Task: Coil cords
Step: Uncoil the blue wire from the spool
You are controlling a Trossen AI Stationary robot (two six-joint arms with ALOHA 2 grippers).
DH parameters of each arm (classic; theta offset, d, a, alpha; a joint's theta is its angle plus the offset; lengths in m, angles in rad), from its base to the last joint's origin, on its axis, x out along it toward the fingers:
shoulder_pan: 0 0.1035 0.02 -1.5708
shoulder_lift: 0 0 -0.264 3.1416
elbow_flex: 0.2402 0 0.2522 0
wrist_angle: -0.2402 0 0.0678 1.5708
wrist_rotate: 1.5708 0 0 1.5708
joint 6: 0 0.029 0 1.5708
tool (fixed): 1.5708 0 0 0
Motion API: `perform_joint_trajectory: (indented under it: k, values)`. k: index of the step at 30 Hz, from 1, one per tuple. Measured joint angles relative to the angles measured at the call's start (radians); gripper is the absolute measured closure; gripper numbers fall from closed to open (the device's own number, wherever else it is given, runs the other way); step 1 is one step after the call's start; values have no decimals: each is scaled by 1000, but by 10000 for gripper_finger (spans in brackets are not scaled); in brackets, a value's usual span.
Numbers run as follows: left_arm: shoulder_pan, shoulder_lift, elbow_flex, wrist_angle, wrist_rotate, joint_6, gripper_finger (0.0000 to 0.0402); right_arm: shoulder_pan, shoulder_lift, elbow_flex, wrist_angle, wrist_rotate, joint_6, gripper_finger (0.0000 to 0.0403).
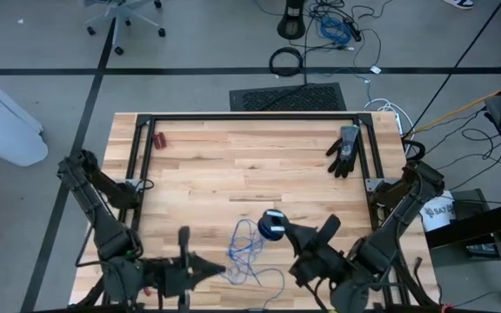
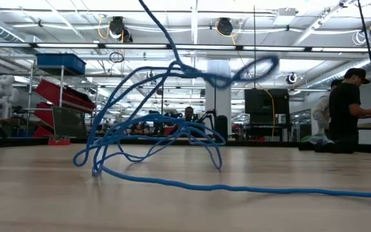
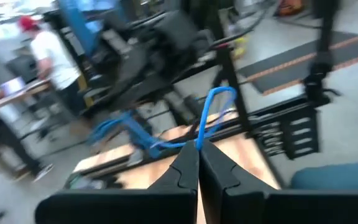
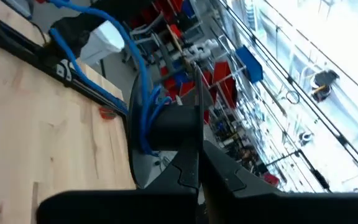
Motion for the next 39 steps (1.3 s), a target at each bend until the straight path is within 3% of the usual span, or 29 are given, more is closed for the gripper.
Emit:
perform_joint_trajectory:
  k: [19,28,34,39]
  values:
    - [238,131,0,27,416,15,401,-3,0,0,175,49,-82,403]
    - [334,161,0,-31,416,-25,401,9,-2,0,182,48,-88,403]
    - [365,161,0,-122,394,-90,401,47,-5,0,279,47,-152,403]
    - [364,158,0,-198,209,-135,401,87,-5,0,302,46,-182,403]
